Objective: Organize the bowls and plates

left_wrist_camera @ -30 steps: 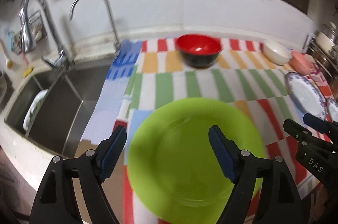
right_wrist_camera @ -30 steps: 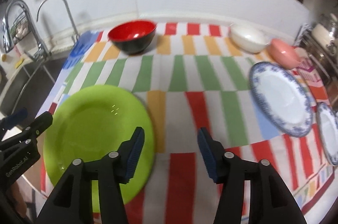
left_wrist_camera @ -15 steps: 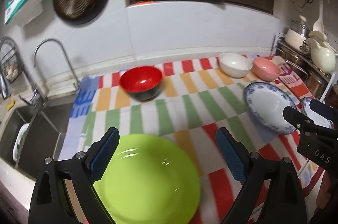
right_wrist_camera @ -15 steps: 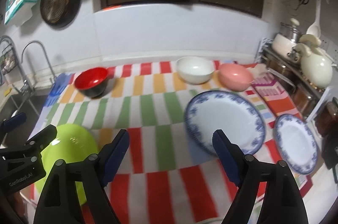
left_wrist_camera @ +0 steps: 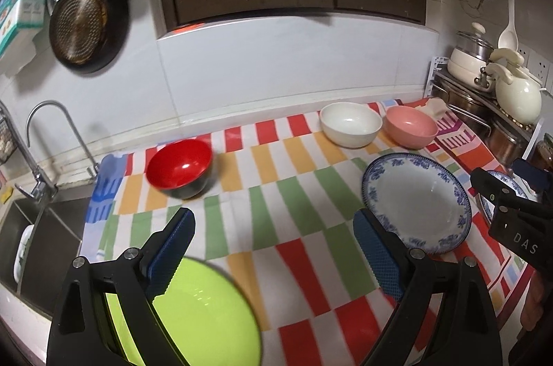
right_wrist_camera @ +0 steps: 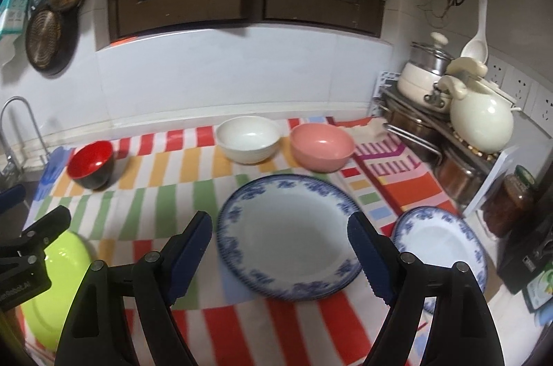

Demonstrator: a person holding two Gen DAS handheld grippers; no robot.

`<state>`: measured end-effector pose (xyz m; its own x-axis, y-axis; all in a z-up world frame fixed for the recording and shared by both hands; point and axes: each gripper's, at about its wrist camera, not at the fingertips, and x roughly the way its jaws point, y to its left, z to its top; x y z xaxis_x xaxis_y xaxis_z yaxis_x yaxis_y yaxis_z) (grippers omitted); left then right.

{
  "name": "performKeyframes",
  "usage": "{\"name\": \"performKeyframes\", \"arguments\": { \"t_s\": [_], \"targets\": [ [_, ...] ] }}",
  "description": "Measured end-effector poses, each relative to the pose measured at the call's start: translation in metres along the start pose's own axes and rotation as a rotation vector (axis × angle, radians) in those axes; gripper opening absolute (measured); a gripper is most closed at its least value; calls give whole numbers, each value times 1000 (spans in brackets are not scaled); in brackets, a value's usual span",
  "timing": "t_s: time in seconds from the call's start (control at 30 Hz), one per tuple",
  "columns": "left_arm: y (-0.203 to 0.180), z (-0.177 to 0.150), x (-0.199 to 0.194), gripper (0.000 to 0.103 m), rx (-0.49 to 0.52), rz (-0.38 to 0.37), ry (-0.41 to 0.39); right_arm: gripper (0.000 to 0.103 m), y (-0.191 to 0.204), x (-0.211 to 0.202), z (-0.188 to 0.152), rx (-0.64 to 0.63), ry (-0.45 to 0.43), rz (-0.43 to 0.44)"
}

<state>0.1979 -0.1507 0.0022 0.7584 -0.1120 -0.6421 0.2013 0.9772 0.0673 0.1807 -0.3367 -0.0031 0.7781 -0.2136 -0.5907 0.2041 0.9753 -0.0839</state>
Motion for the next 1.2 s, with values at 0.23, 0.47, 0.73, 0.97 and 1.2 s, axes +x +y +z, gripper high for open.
{"name": "performKeyframes", "arguments": {
  "t_s": [0.23,0.47,0.73,0.97,1.2],
  "targets": [
    [-31,11,14,94,14,6,-1,81,-35,20,5,16,4,-21],
    [-56,17,36,94,5,7,25,81,-61,42,7,7,18,-17],
    [-84,16,68,93,18,7,90,81,-85,77,1,15,66,3],
    [-102,11,100,89,18,-3,152,81,-99,107,-9,19,110,5],
    [-117,8,127,85,24,-21,198,80,-111,133,-16,44,144,-9]
  ]
}}
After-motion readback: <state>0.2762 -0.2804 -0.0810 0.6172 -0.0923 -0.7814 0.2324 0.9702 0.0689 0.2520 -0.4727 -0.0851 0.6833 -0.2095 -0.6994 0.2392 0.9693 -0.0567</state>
